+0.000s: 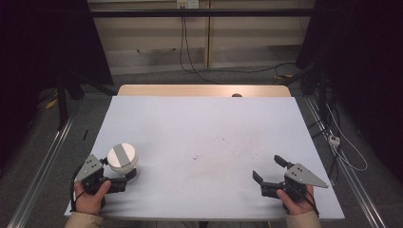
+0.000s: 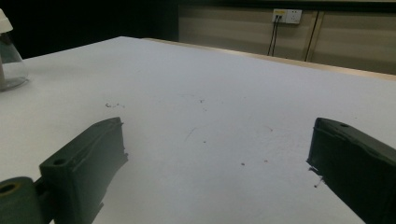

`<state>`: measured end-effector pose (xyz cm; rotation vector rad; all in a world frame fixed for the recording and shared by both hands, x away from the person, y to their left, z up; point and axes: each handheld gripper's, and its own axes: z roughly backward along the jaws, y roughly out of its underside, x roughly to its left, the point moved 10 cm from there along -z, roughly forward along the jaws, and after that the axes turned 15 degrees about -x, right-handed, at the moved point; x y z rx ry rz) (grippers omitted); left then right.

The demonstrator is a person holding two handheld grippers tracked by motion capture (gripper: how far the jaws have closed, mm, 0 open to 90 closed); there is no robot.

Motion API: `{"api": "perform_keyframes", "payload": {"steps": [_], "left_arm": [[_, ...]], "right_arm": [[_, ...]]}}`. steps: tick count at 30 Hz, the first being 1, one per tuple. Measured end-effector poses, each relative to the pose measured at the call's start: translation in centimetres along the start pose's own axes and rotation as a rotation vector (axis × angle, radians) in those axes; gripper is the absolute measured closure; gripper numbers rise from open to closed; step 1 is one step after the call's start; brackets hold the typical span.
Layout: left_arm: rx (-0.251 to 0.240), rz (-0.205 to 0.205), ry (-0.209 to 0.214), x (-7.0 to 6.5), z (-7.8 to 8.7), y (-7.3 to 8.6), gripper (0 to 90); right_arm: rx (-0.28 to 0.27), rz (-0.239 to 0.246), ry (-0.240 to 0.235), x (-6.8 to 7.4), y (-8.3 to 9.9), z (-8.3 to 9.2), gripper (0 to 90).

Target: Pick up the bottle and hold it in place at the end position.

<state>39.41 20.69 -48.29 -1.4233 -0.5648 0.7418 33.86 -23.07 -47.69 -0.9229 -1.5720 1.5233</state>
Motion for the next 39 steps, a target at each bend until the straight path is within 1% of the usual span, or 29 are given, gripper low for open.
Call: {"api": "perform_keyframes", "payload": {"steps": [2, 6, 8, 9, 11, 13, 15, 20, 25, 28, 33, 39], "left_arm": [[0.003, -0.007, 0.0, 0.1, -0.2, 0.1, 3.1], [0.02, -0.003, 0.0, 0.1, -0.5, 0.4, 3.2], [0.025, -0.006, 0.001, 0.1, -0.6, 0.4, 3.4], [0.023, 0.004, -0.002, 0.1, -0.7, 0.5, 3.4], [0.023, -0.002, -0.001, 0.1, -0.9, 0.5, 3.5], [0.04, 0.001, 0.002, 0.1, -1.0, 0.7, 3.7], [0.048, -0.004, -0.004, 0.2, -1.2, 0.7, 4.0], [0.037, 0.004, -0.026, 0.3, -1.4, 0.6, 4.9], [0.028, -0.006, -0.032, 0.4, -1.2, 0.4, 11.1], [0.028, -0.001, -0.027, 0.3, -1.3, 0.5, 11.8], [0.02, -0.016, -0.015, 0.1, -1.4, 0.3, 16.4], [0.017, -0.02, -0.015, 0.3, -1.4, 0.2, 17.4]], "right_arm": [[0.0, 0.001, -0.002, 0.0, 0.0, 0.0, 3.4], [-0.001, 0.003, -0.003, 0.0, 0.0, -0.1, 3.4], [-0.002, 0.002, -0.005, 0.1, 0.0, -0.2, 3.5], [-0.001, 0.004, -0.003, 0.1, 0.0, -0.2, 3.5], [0.0, 0.004, -0.004, 0.1, 0.0, -0.2, 3.6], [-0.001, 0.004, -0.005, 0.1, 0.0, -0.2, 3.6], [-0.003, 0.004, -0.006, 0.1, 0.0, -0.2, 3.6], [-0.003, 0.003, -0.004, 0.1, 0.0, -0.2, 3.7], [-0.005, -0.001, -0.004, 0.1, -0.1, -0.3, 3.8], [-0.006, -0.001, -0.009, 0.2, -0.1, -0.3, 3.9], [-0.006, 0.007, -0.011, 0.2, -0.1, -0.3, 3.9], [-0.01, 0.004, -0.01, 0.1, -0.2, -0.2, 3.9]]}}
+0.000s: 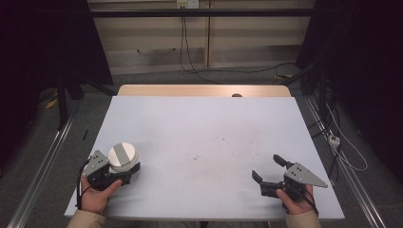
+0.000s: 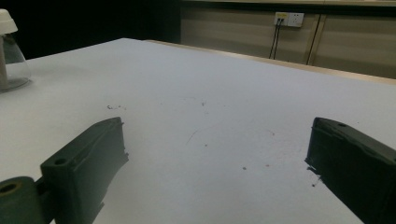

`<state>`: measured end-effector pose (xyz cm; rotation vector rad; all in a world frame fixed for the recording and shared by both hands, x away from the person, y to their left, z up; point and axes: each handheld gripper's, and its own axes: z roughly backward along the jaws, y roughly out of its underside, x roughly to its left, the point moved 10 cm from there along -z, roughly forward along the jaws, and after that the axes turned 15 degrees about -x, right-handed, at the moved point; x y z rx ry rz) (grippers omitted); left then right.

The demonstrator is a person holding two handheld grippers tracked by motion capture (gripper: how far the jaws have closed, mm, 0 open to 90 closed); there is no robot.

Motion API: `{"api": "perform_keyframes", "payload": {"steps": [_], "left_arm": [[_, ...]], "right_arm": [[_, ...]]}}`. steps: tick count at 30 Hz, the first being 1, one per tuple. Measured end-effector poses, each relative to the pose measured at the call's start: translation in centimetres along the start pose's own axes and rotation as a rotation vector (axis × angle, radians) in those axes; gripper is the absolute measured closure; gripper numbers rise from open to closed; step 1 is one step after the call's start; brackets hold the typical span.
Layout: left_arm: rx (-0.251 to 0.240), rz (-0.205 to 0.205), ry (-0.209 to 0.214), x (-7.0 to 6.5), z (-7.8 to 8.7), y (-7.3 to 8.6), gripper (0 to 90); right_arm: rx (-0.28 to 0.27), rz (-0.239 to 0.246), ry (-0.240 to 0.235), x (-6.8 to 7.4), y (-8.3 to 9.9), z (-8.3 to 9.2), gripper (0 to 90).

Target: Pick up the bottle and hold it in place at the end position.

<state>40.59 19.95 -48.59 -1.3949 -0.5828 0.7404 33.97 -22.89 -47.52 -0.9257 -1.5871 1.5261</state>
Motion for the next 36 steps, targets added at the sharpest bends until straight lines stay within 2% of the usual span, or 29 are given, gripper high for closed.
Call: {"api": "perform_keyframes", "payload": {"steps": [5, 8, 10, 17, 20, 36], "left_arm": [[-0.023, -0.007, -0.002, -0.1, 0.1, -0.7, 17.9], [-0.044, 0.006, 0.002, -0.4, -0.2, -1.2, 18.0], [-0.052, 0.013, 0.001, -0.7, -0.6, -1.5, 18.1], [-0.068, -0.01, 0.025, -2.1, -2.8, -2.4, 18.2], [-0.072, -0.006, 0.033, -2.5, -3.6, -2.5, 18.2], [-0.096, -0.009, 0.069, -4.5, -6.7, -3.4, 18.3]], "right_arm": [[-0.003, 0.004, -0.001, 0.1, -0.1, 0.0, 4.0], [-0.004, 0.005, -0.001, 0.1, -0.1, 0.0, 4.0], [-0.003, 0.001, -0.002, 0.1, -0.1, -0.1, 4.0], [-0.007, 0.005, -0.01, 0.2, -0.2, -0.2, 4.0], [-0.008, 0.004, -0.011, 0.2, -0.2, -0.1, 4.0], [-0.01, 0.005, -0.019, 0.4, -0.2, -0.3, 4.0]]}}
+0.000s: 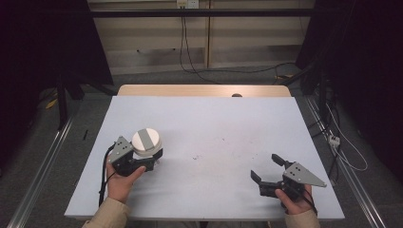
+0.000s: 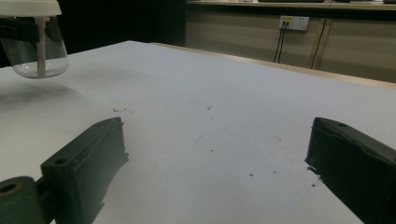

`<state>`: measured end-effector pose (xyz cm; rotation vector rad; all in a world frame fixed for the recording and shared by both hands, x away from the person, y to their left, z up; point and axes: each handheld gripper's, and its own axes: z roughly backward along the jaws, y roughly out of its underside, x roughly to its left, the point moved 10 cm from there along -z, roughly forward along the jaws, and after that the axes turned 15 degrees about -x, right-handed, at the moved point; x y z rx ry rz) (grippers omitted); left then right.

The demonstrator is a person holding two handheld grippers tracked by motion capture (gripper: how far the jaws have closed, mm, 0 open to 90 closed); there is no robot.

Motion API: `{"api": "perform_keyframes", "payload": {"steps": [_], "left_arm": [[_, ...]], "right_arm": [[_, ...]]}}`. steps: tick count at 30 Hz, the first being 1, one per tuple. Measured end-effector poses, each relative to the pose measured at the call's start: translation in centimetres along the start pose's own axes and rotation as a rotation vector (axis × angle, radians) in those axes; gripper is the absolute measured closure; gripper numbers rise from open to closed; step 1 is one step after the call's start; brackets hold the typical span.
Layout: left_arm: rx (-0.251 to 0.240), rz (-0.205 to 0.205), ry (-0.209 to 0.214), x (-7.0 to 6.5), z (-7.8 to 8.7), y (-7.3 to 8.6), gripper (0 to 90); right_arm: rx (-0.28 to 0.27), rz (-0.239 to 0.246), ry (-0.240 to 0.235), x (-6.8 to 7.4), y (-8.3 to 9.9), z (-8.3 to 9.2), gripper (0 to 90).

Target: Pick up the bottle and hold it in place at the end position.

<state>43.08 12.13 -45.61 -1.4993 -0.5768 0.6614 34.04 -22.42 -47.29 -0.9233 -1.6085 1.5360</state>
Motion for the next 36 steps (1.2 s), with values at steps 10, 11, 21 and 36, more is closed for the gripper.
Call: {"api": "perform_keyframes", "payload": {"steps": [10, 11, 21, 36], "left_arm": [[-0.003, -0.005, 0.021, -0.8, -1.8, 0.0, 18.3], [-0.002, -0.008, 0.022, -0.9, -2.0, 0.0, 18.3], [-0.006, 0.001, 0.04, -1.5, -3.6, 0.0, 18.4], [-0.006, -0.007, 0.062, -2.9, -6.3, 0.1, 18.4]], "right_arm": [[0.0, 0.0, -0.007, 0.2, 0.0, -0.1, 4.0], [0.0, 0.0, -0.008, 0.2, 0.0, -0.1, 4.0], [-0.001, 0.002, -0.015, 0.3, 0.0, -0.2, 4.0], [-0.001, -0.001, -0.015, 0.3, 0.0, -0.2, 4.0]]}}
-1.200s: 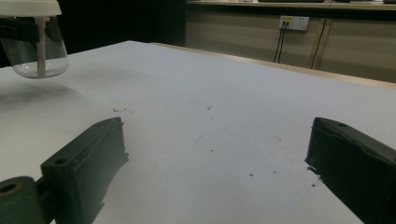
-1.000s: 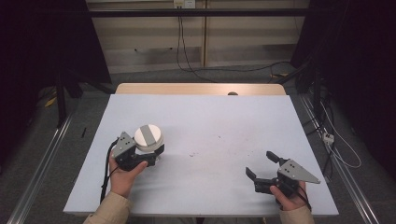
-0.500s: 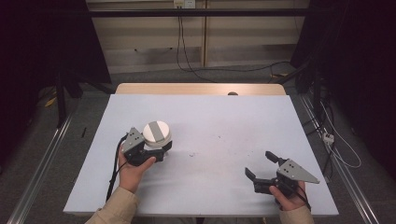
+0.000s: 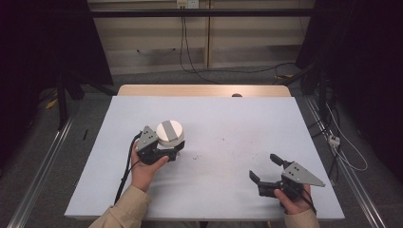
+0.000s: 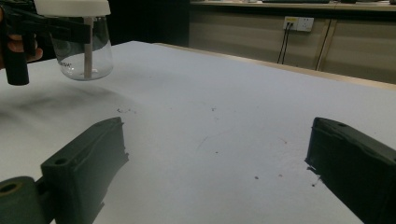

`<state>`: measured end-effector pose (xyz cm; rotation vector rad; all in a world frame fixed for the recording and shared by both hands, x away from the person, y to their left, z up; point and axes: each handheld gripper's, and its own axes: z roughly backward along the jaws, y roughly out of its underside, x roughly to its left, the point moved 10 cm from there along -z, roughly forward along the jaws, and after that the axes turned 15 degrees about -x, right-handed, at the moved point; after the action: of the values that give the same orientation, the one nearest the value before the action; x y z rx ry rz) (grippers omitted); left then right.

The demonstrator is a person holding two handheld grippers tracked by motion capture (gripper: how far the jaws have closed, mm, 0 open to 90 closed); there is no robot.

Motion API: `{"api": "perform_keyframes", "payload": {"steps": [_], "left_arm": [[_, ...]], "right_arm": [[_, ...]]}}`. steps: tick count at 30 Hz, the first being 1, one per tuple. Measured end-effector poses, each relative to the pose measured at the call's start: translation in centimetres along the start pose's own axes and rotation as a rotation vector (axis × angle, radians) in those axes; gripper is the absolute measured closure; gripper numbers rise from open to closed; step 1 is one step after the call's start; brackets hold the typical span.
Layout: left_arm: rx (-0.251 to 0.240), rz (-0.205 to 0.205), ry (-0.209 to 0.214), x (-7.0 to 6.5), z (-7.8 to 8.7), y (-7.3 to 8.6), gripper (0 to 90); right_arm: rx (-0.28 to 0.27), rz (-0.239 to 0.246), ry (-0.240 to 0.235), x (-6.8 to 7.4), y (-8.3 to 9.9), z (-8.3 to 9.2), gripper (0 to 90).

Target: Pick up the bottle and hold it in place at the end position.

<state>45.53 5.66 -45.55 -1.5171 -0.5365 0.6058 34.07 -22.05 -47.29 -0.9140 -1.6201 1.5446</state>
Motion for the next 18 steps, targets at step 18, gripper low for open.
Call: {"api": "perform_keyframes", "payload": {"steps": [18], "left_arm": [[-0.002, 0.005, 0.002, -0.2, -2.0, 0.2, 18.4]], "right_arm": [[0.001, -0.002, -0.001, 0.0, 0.1, -0.1, 4.1]]}}
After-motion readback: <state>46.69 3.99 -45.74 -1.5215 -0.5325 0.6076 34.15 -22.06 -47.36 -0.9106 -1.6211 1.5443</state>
